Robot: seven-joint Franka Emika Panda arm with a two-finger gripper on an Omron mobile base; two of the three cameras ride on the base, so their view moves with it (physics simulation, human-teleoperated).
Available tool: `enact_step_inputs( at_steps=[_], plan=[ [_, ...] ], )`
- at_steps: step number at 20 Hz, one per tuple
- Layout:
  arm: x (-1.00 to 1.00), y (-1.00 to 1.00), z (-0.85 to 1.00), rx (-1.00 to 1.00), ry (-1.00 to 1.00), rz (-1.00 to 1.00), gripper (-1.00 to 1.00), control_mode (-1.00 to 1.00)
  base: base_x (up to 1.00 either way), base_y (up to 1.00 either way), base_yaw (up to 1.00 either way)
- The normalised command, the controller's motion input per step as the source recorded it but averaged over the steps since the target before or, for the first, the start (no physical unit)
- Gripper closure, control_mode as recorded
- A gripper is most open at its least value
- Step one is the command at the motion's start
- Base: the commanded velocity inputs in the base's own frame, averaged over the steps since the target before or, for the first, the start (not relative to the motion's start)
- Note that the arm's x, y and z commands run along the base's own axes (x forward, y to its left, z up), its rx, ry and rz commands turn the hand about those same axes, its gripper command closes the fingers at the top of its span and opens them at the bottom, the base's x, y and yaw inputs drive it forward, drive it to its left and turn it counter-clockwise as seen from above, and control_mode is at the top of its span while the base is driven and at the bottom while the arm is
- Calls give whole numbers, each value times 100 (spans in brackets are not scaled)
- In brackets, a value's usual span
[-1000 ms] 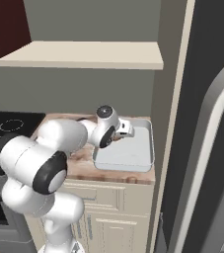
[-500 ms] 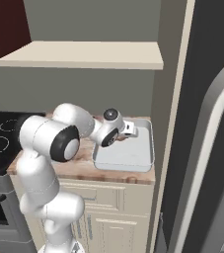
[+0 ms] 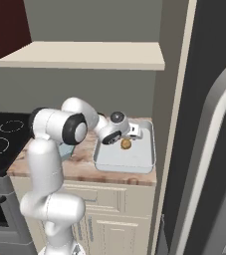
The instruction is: Place one onion and one chicken drumstick in each tupperware on the nearby counter, to pack two identical lunches.
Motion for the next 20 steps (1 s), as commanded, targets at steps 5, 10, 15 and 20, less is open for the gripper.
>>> enact_step_inputs(
  at_steps=[5,10,15,20],
  plan=[
    [-17,0,16,0,1,6,-100,-100,0,0,0],
    [-100,0,86,-4,0,8,-100,-100,0,0,0],
    [-61,6,100,-7,0,3,-100,-100,0,0,0],
    [-18,25,100,-1,3,2,-100,-100,0,0,0]
  ],
)
